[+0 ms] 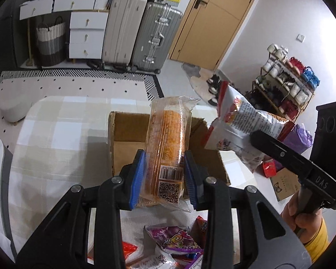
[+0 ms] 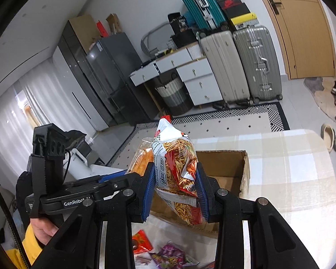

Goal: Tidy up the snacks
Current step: 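Lift both held bags and carry them over the cardboard box, then lower both bags into the box and open both tools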

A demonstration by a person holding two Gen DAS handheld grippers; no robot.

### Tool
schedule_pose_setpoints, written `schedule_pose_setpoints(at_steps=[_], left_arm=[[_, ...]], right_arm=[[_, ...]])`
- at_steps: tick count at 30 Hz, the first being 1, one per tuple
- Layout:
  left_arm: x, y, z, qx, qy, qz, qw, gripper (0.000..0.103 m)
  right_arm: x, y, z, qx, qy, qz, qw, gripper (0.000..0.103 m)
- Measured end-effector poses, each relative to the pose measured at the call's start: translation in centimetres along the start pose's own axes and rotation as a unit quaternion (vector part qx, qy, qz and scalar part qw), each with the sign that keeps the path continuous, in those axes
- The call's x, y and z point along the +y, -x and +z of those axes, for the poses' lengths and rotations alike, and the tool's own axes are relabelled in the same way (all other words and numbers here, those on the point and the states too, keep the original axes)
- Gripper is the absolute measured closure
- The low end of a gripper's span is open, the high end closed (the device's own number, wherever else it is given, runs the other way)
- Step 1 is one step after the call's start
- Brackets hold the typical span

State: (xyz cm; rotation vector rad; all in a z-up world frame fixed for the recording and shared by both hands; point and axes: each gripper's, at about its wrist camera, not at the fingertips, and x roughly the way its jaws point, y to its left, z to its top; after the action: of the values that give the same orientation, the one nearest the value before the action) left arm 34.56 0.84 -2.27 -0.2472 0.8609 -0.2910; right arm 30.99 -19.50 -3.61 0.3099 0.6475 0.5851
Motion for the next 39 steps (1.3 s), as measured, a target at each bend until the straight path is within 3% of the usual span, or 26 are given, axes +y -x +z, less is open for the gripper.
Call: schedule_pose_setpoints(at_steps=[13,25,39], left_arm=[[1.8,-8.5,0.6,0.054,-0.004,0.018,0.9984,0.072],[2.8,-14.3,0.9,0.079,-0.003,0.032,0.9964,0.072],[1.8,-12.2,-0.2,0.061,-0.028,0.047,0.9966,0.072]], right_arm=[[-2.9,-5.6,-1.7,0.052,-0.016,-0.018,0.998,0.069],[-4.1,-8.4,-3.2,0.092,-0.012,-0.042,0.995,0.069],[-3.6,-7.7,-2.8,0.081,0.007,-0.059,0.995,0.068]])
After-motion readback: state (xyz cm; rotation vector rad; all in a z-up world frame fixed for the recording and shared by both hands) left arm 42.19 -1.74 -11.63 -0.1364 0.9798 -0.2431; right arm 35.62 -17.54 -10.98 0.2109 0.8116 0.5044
